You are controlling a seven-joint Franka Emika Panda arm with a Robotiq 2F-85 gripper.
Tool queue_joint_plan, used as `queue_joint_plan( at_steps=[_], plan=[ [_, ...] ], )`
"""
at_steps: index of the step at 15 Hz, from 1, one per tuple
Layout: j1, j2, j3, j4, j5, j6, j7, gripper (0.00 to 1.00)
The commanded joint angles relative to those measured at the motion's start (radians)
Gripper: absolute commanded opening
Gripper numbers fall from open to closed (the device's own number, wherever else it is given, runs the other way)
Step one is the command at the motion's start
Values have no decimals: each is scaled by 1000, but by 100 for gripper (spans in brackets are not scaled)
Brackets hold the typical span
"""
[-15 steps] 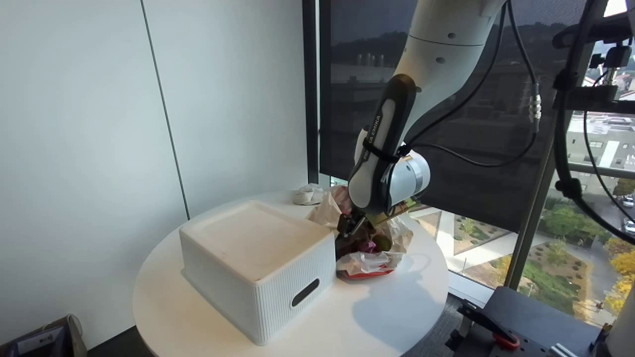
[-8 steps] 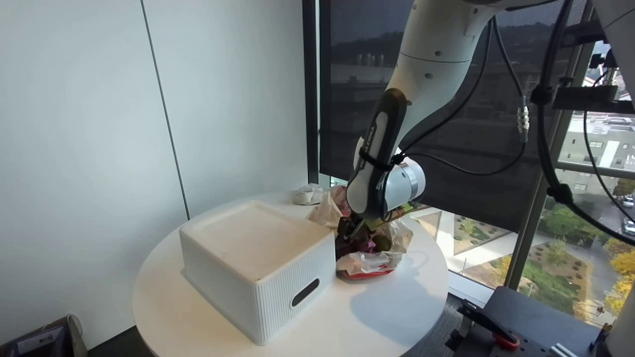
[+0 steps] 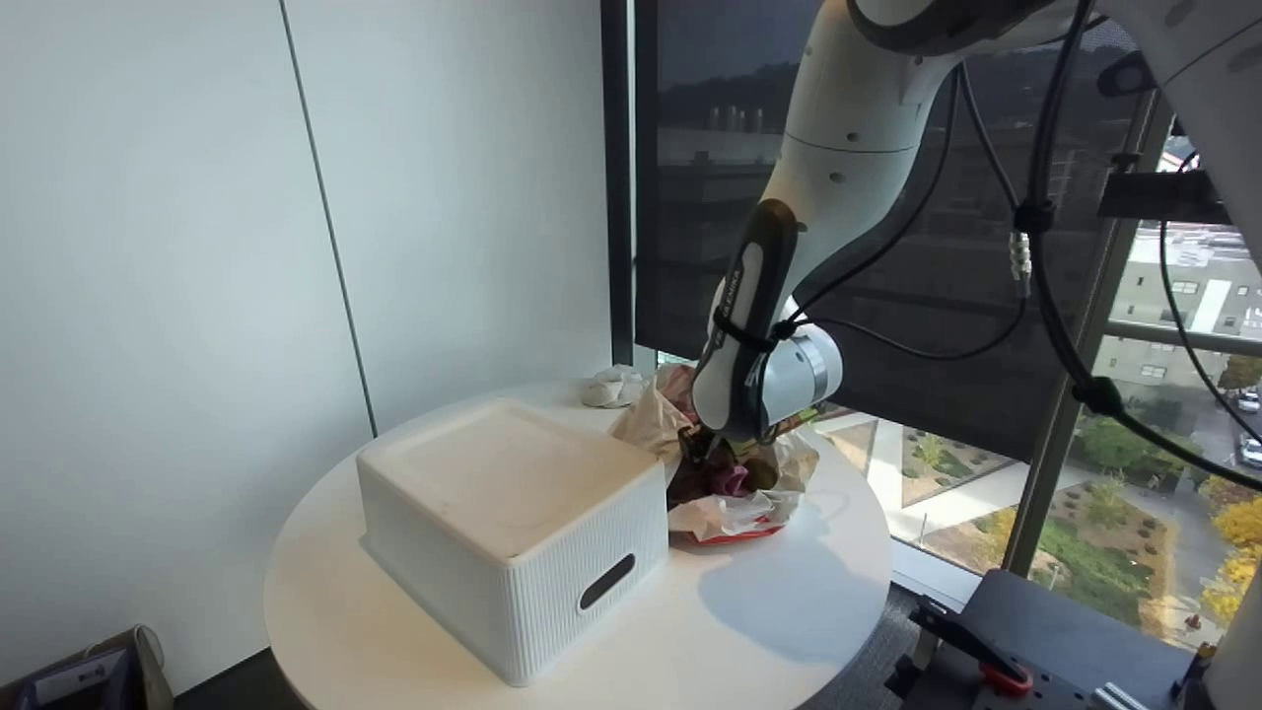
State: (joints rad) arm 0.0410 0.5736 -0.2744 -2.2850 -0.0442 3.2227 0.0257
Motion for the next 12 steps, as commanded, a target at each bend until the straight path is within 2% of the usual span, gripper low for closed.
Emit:
queue_joint_plan(
  at_steps=[1, 2, 4, 6, 7, 9, 12],
  plan=[
    [17, -31, -61, -15, 6, -18, -19, 23],
    [29, -56, -83, -26, 6, -57, -17, 16],
    [40, -102, -107, -34, -3, -159, -11, 6],
    [65, -146, -139, -20, -30, -318, 21, 7],
    [61, -168, -134, -13, -48, -408, 34, 3],
    [39, -202, -103, -2, -83, -575, 58, 5],
    [-34, -290, 12, 44, -36, -819, -11, 7]
  ],
)
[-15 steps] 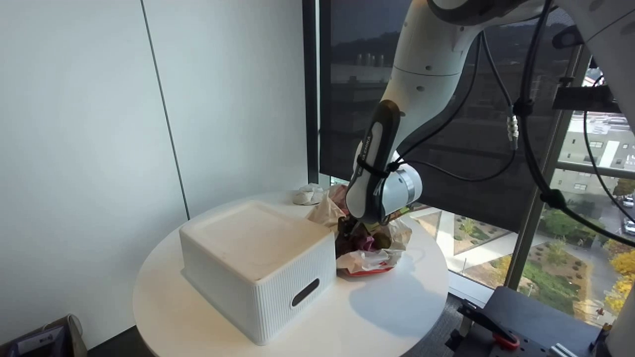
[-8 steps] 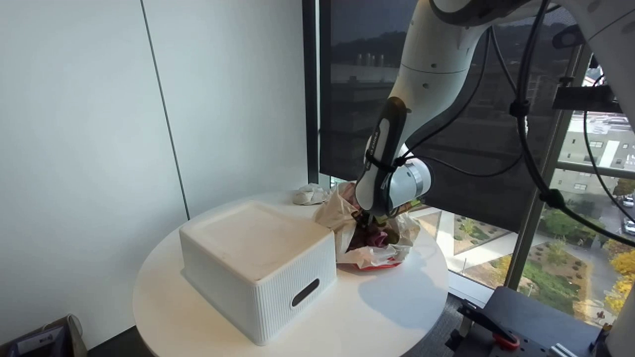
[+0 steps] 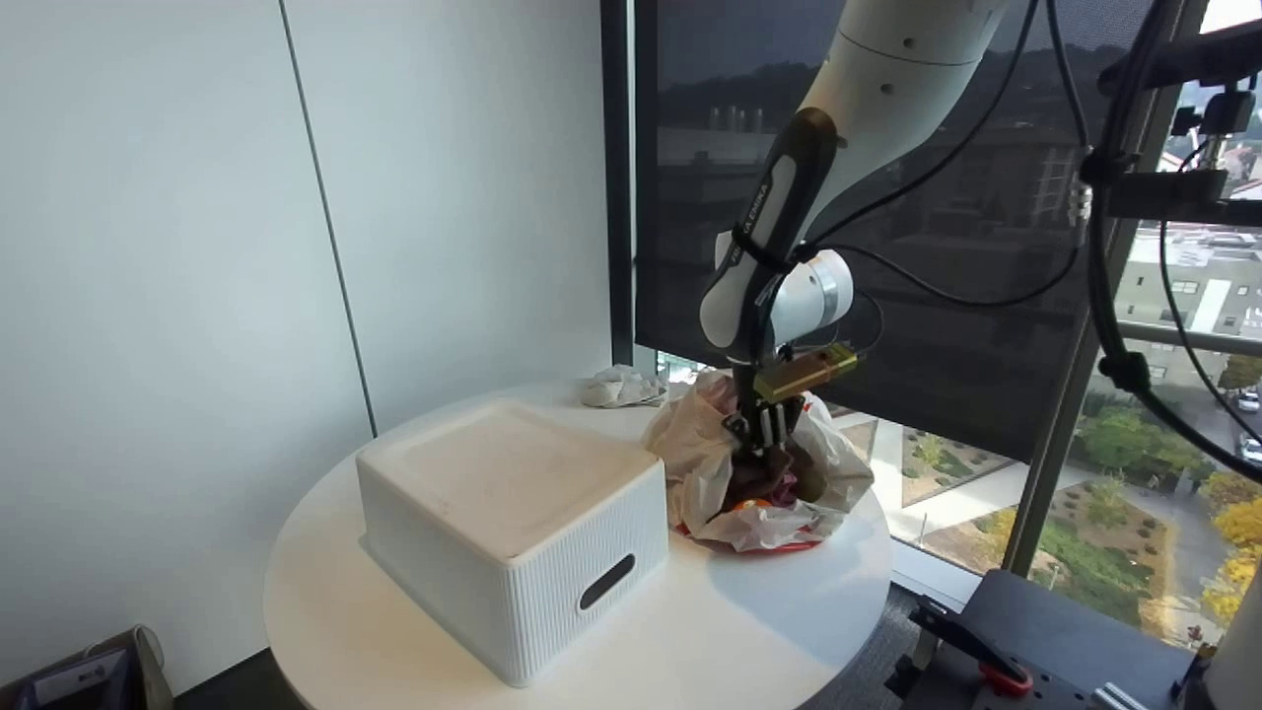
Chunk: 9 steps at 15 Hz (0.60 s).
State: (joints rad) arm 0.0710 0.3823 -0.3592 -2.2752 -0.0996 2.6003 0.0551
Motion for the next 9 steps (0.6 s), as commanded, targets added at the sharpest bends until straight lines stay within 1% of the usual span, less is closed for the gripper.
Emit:
queue_joint_plan(
  at_steps=[1, 4, 6, 7, 9],
  plan=[
    [-65, -119, 113, 38, 9, -217, -27, 7],
    [-74, -210, 175, 53, -8, -285, -32, 6],
    [-77, -277, 213, 68, 10, -362, -52, 5],
    [-80, -315, 233, 75, 35, -412, -84, 5],
    [-76, -380, 264, 70, 51, -435, -140, 6]
  ],
)
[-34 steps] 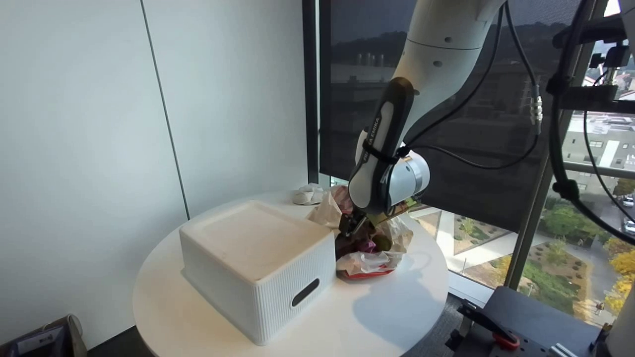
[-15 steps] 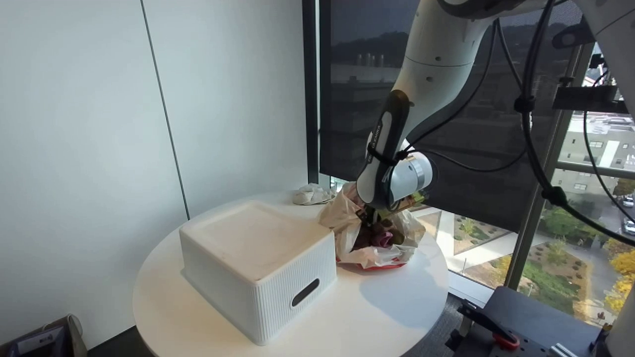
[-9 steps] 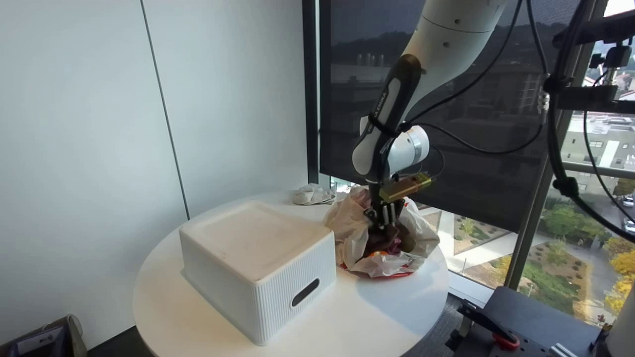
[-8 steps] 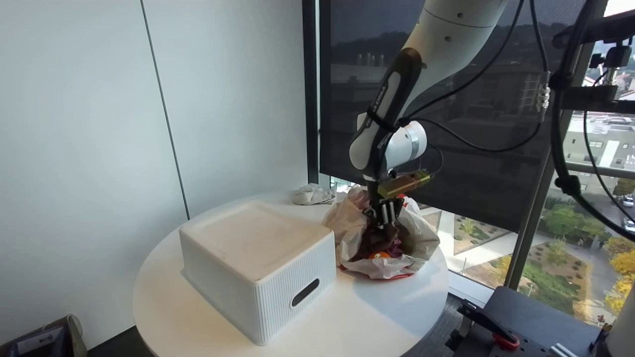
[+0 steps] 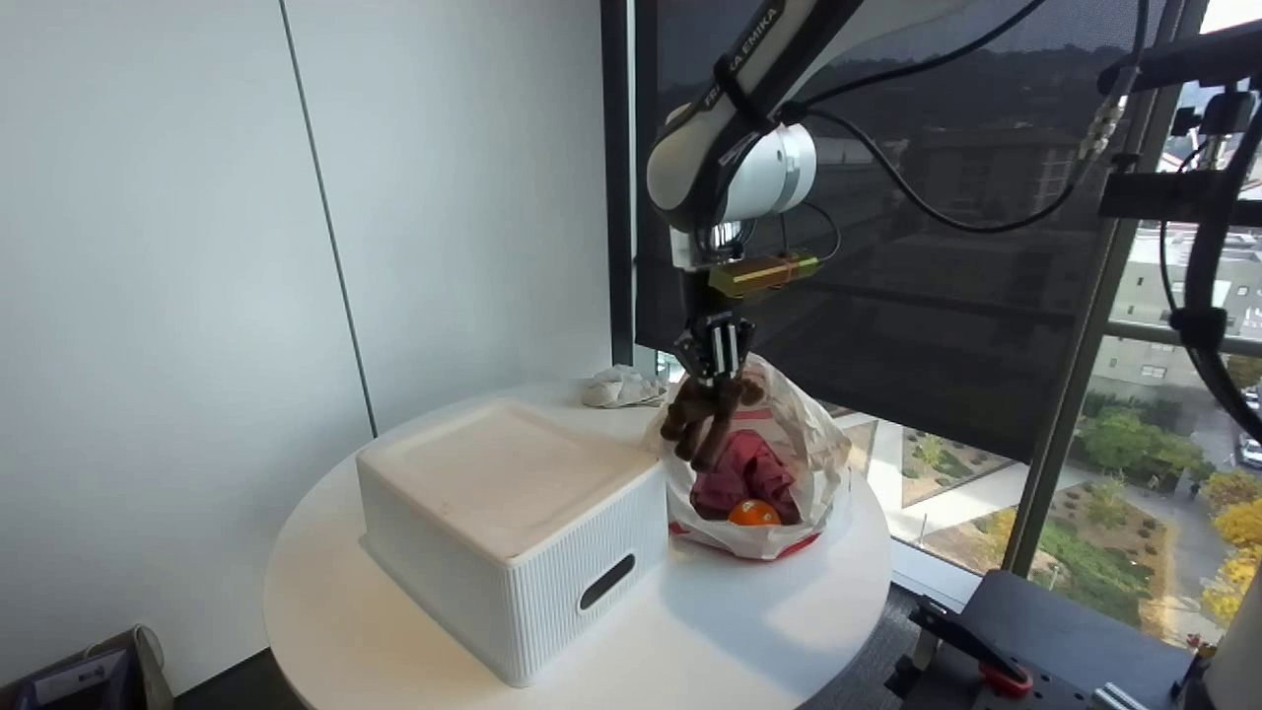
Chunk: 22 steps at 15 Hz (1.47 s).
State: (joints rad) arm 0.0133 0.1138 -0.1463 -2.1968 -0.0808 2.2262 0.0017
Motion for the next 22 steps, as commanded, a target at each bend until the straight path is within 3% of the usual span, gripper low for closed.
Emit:
queue_joint_plan(
  at_steps=[1, 6, 10, 14, 17, 19, 21, 22],
  plan=[
    [-15, -150, 65, -26, 43, -37, -130, 7],
    [24, -240, 123, -120, 142, 105, -296, 7],
    [105, -201, 184, -219, 345, 326, -445, 7],
    [188, -92, 279, -228, 410, 569, -500, 7],
    [209, 5, 346, -186, 341, 701, -449, 7],
    [207, 63, 360, -156, 238, 772, -398, 7],
    [210, 109, 337, -117, 105, 814, -333, 7],
    [267, 133, 266, -91, 54, 827, -304, 7]
  ],
)
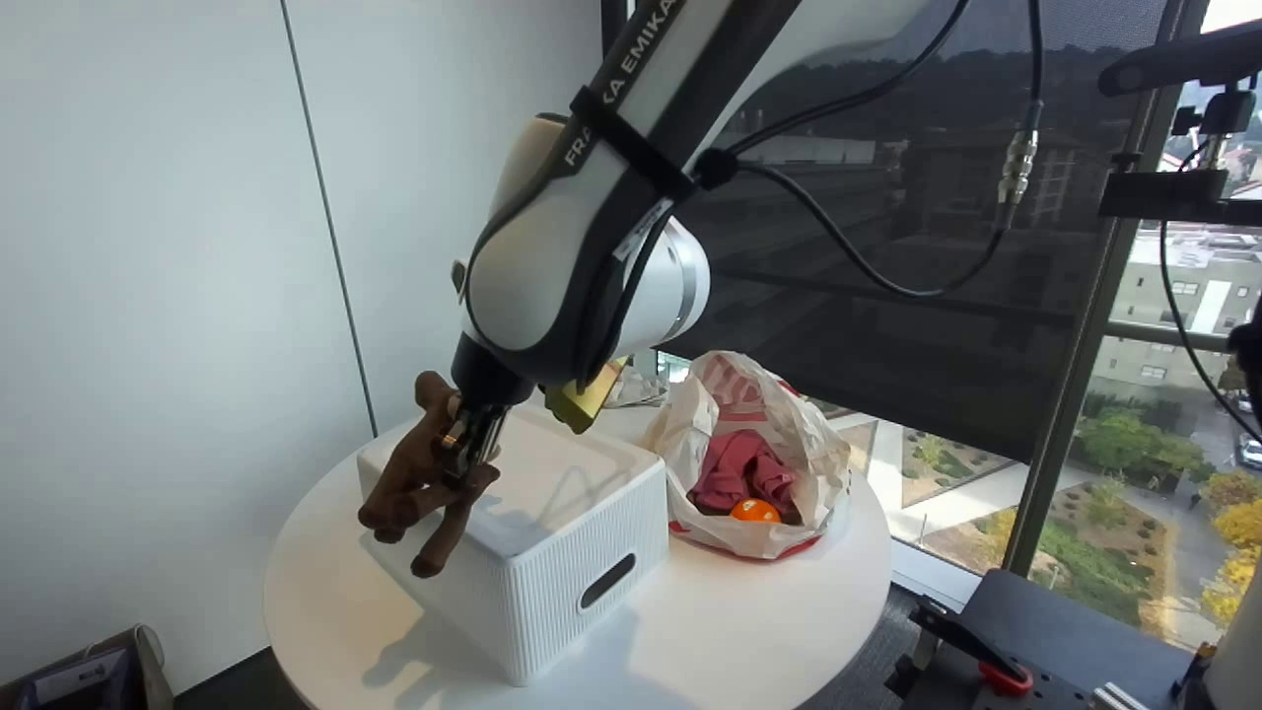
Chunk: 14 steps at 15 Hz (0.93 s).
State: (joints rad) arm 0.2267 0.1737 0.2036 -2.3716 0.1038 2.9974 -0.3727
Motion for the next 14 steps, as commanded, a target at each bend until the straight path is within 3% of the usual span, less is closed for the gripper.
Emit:
queue_joint_plan(
  at_steps=[1, 4, 14],
  plan=[
    [78, 101, -130, 118, -195, 65, 112, 7],
    [146, 183, -243, 234, -294, 49, 192, 7],
    [304, 419, -495, 510, -381, 73, 243, 7]
  ],
)
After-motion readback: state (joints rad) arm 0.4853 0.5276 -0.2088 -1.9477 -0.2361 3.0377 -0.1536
